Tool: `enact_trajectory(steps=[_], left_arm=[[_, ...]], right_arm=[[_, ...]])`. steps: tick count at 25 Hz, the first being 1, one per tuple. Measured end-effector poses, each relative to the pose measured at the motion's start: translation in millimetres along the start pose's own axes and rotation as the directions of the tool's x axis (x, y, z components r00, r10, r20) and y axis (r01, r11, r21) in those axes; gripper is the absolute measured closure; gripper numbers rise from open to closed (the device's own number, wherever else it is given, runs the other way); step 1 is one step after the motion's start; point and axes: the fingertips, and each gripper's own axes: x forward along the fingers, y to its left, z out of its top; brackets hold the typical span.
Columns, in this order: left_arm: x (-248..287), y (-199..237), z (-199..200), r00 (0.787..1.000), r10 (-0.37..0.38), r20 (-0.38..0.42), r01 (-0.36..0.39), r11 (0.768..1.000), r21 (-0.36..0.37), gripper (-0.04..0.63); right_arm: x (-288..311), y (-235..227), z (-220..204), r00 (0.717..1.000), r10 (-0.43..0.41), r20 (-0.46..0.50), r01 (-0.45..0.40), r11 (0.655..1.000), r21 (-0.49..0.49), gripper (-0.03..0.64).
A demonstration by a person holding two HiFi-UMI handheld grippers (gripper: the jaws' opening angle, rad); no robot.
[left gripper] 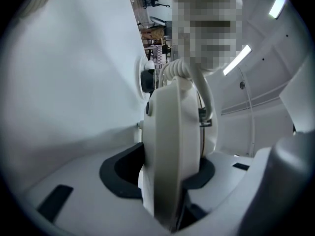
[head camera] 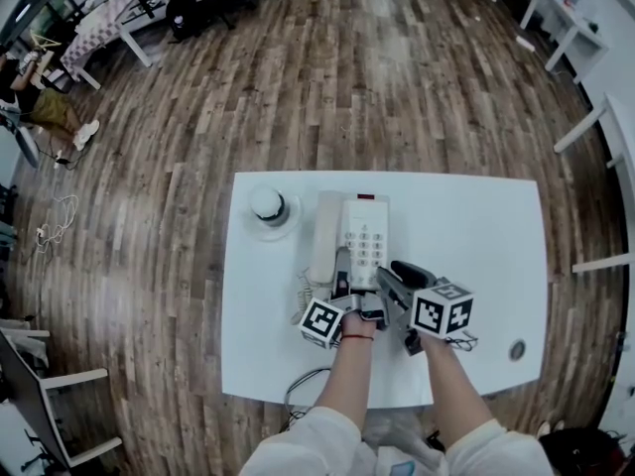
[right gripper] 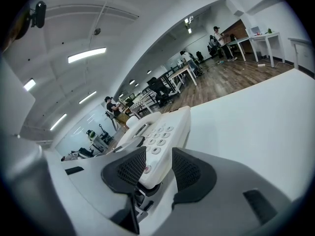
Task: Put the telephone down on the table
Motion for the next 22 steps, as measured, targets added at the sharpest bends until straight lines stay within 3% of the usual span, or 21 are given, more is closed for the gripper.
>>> enact_trajectory(steps=[7, 11, 17, 22], left_arm=[[8.4, 4.1, -2.9, 1.0, -0.011, 0.0, 0.011, 1.0, 0.009, 0.425], [12.2, 6.3, -4.4, 1.0, -0.006, -0.003, 0.006, 1.0, 0.001, 0.426], [14.3, 7.5, -5.9, 1.0, 0.008, -0.008, -0.008, 1.0, -0.012, 0.43], [10.8, 16.2, -4.7, 0.999, 0.037, -0.008, -0.037, 0.999, -0.031, 0.426]], right_arm=[[6.1, -3.8, 2.2, 0.999, -0.036, 0.02, 0.037, 0.997, -0.071, 0.443], [1.9, -8.7, 8.2, 0.995, -0.058, 0.078, 0.066, 0.992, -0.108, 0.445], [-1.8, -4.2, 12.2, 0.99, -0.035, 0.139, 0.062, 0.979, -0.194, 0.445], [-2.3, -9.8, -0.2, 0.993, -0.033, 0.114, 0.052, 0.986, -0.161, 0.445]])
